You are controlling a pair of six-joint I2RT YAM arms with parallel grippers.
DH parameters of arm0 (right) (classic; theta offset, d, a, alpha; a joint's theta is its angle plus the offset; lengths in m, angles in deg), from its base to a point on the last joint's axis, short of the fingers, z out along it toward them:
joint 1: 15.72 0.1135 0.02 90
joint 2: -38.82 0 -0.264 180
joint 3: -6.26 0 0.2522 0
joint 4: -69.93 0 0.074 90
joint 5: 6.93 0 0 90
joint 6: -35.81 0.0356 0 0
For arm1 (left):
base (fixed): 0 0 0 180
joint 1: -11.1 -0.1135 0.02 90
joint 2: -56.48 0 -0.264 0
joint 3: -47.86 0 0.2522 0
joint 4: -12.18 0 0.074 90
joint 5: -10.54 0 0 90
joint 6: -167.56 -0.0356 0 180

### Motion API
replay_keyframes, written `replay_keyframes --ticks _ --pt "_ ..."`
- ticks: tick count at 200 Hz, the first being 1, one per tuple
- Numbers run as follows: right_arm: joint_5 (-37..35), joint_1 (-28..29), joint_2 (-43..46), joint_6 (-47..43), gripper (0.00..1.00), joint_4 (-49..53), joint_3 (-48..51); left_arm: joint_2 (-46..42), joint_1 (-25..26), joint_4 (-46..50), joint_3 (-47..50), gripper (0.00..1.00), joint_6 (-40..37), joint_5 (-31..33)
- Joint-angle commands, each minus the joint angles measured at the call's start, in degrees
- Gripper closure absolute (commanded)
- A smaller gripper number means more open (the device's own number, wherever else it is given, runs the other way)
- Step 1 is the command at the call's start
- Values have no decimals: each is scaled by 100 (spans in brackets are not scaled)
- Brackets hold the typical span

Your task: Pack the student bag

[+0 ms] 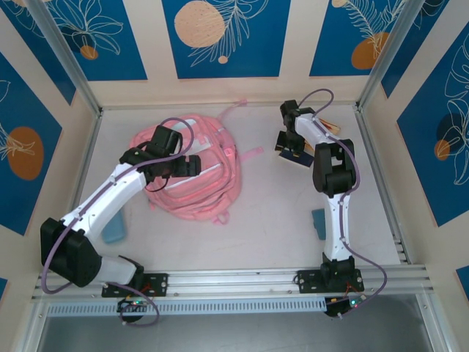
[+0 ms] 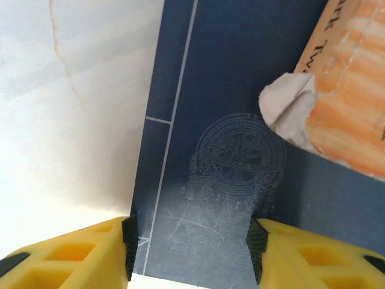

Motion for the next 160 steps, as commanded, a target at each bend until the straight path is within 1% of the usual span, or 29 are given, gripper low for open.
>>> replay_keyframes --ticks 1,14,25,58,87,107,135,160 --pt "74 -30 -14 -343 46 662 505 63 -72 153 -153 0 -36 -165" --pt "108 -32 114 -411 47 652 757 87 -72 165 -159 0 -21 -190" --pt "-41 -38 306 -421 47 545 1049 92 -70 181 -154 0 -14 -209" --pt "-73 -262 801 -502 47 343 1698 83 -78 218 -146 0 -17 -244" --pt "286 -361 1159 -478 47 140 2207 96 -71 218 -114 0 36 -311" --pt "485 -357 1229 -504 47 27 2462 88 -71 171 -76 0 75 -379" --pt "551 -319 1284 -582 49 -19 2425 124 -71 191 -118 0 52 -437" --pt "330 -194 1437 -636 46 20 2088 135 -72 191 -163 0 63 -435"
